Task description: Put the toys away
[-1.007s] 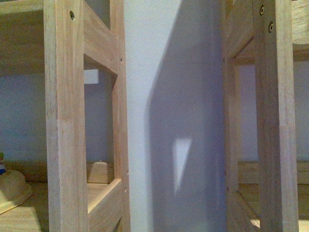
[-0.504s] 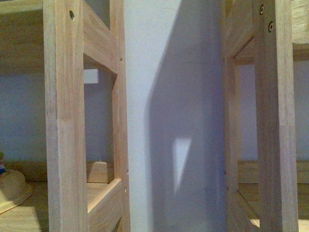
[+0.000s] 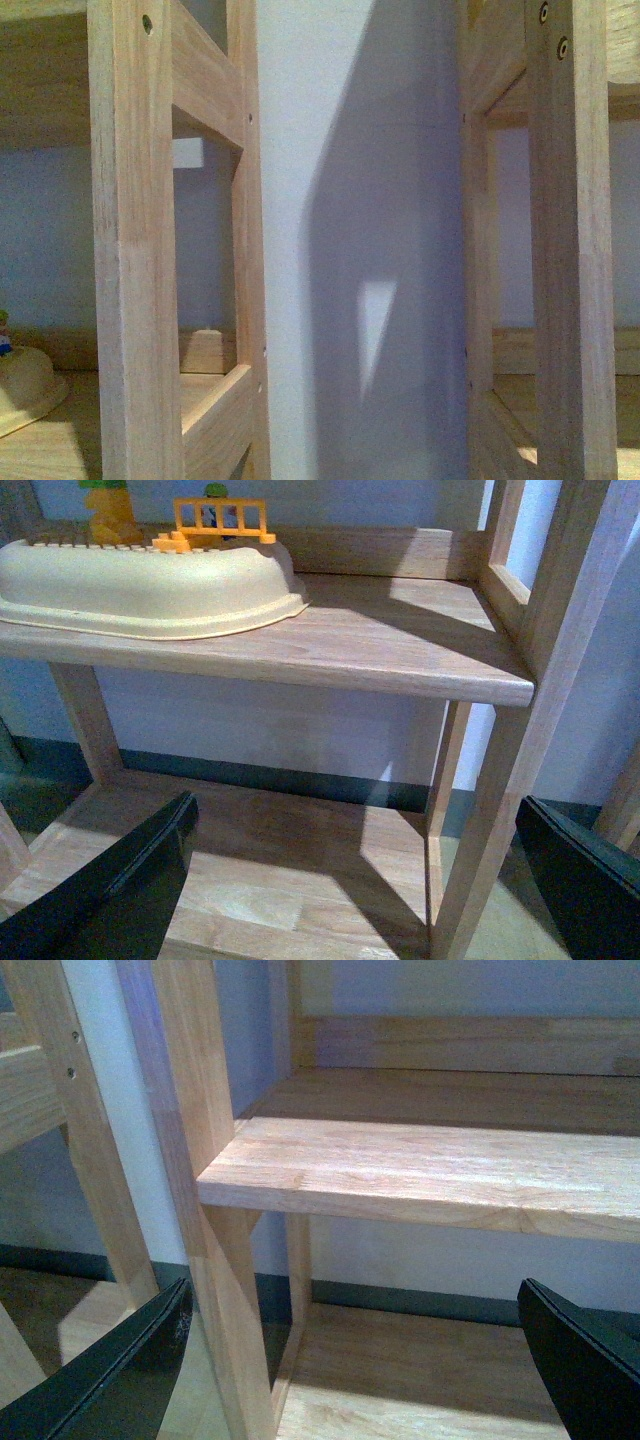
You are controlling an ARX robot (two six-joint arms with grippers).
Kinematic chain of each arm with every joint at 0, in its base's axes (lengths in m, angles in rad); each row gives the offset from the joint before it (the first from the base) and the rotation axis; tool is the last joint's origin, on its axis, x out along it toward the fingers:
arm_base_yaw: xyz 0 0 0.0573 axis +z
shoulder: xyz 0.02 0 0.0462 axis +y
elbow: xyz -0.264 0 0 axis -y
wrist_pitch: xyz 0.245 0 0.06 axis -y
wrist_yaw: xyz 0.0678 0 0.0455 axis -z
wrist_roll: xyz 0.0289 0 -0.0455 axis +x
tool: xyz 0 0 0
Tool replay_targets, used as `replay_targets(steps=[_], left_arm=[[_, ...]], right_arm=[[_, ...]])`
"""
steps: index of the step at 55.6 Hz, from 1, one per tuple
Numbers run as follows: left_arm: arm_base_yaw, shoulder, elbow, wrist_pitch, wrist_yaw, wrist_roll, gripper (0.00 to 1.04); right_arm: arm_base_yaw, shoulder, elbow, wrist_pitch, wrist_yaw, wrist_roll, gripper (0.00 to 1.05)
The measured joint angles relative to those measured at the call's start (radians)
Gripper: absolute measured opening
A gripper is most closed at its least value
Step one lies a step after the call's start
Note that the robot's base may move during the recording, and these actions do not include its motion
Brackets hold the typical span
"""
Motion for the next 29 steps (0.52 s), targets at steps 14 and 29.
replay_targets(steps=[14, 29], left_arm=[[0.000, 0.000, 0.000, 0.000, 0.000, 0.000, 0.98], [0.000, 0.000, 0.000, 0.000, 0.000, 0.000, 0.98]], right_arm=[[0.000, 0.000, 0.000, 0.000, 0.000, 0.000, 0.98], [0.000, 0.000, 0.000, 0.000, 0.000, 0.000, 0.98]])
